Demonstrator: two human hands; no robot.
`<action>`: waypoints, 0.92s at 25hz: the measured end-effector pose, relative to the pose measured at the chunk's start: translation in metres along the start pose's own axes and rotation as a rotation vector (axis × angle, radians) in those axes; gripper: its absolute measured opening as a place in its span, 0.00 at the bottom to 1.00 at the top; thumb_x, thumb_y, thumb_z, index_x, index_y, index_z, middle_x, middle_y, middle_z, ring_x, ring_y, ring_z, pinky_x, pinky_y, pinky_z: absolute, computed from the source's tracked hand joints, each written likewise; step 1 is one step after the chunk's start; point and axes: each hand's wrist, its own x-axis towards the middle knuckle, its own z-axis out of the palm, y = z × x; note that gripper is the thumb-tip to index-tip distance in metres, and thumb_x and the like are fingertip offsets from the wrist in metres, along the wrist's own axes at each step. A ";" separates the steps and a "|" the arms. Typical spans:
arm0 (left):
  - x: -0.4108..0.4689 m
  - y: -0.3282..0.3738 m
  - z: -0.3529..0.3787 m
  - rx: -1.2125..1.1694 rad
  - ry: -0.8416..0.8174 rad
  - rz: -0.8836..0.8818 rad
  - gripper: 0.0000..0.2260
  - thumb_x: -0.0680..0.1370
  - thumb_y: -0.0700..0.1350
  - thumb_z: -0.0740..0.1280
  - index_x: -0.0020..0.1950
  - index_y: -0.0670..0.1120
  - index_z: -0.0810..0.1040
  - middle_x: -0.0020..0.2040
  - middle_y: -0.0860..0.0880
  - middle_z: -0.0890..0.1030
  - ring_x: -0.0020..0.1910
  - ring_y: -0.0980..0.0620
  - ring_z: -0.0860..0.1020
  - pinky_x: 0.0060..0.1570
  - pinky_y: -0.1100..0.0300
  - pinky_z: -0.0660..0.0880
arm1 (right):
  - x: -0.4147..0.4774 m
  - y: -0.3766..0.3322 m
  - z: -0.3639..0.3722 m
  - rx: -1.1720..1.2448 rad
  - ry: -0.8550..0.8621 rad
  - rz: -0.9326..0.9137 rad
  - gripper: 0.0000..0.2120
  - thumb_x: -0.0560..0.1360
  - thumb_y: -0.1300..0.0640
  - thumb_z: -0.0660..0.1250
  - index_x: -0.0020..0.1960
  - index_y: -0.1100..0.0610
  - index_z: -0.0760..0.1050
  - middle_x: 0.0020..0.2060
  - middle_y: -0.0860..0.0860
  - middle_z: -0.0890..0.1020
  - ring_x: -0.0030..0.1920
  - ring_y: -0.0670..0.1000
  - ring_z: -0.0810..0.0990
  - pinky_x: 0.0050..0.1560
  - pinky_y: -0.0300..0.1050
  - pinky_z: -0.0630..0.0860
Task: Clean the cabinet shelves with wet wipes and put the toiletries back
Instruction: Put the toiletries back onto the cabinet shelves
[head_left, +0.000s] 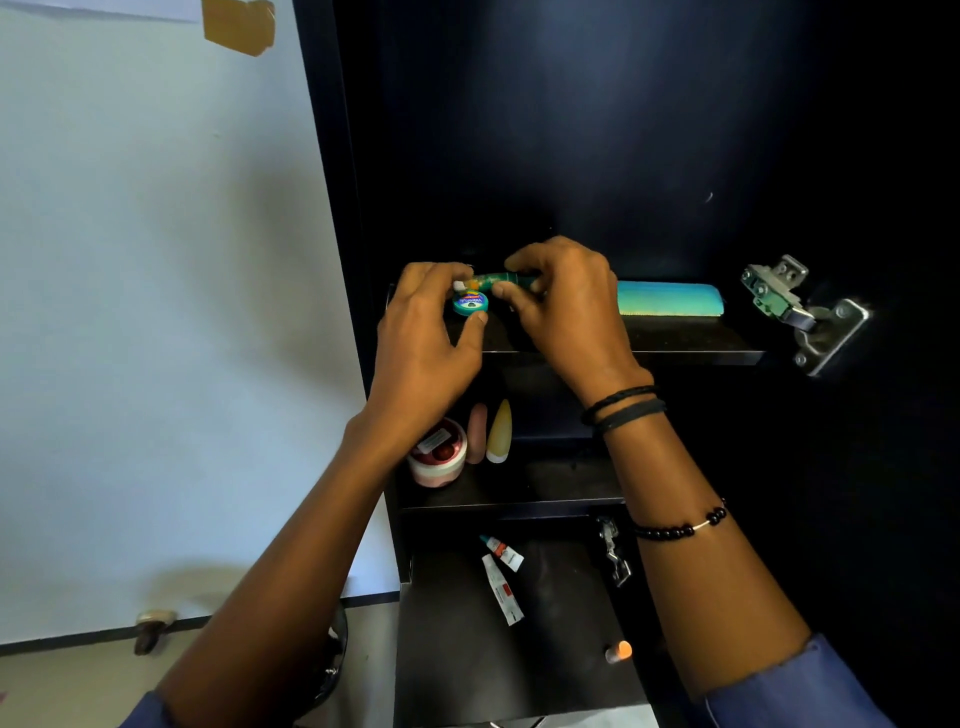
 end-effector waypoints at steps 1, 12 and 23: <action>-0.002 0.001 0.000 -0.008 0.013 0.014 0.16 0.74 0.42 0.69 0.62 0.45 0.75 0.59 0.47 0.74 0.56 0.52 0.76 0.56 0.56 0.77 | -0.006 -0.001 -0.001 0.020 0.020 0.002 0.10 0.71 0.54 0.73 0.51 0.56 0.81 0.46 0.51 0.82 0.43 0.51 0.80 0.43 0.44 0.77; -0.065 0.014 0.008 0.036 0.183 0.228 0.14 0.76 0.33 0.63 0.62 0.38 0.76 0.59 0.40 0.75 0.60 0.46 0.72 0.63 0.62 0.66 | -0.095 -0.013 -0.002 0.096 0.283 0.102 0.09 0.76 0.54 0.67 0.52 0.57 0.79 0.48 0.51 0.78 0.48 0.50 0.76 0.47 0.43 0.75; -0.196 -0.053 0.078 0.029 -0.315 -0.014 0.20 0.73 0.30 0.59 0.63 0.40 0.72 0.59 0.41 0.73 0.58 0.46 0.71 0.61 0.66 0.62 | -0.243 0.042 0.069 0.296 0.188 0.535 0.08 0.76 0.60 0.67 0.55 0.56 0.76 0.48 0.50 0.76 0.42 0.43 0.76 0.45 0.34 0.75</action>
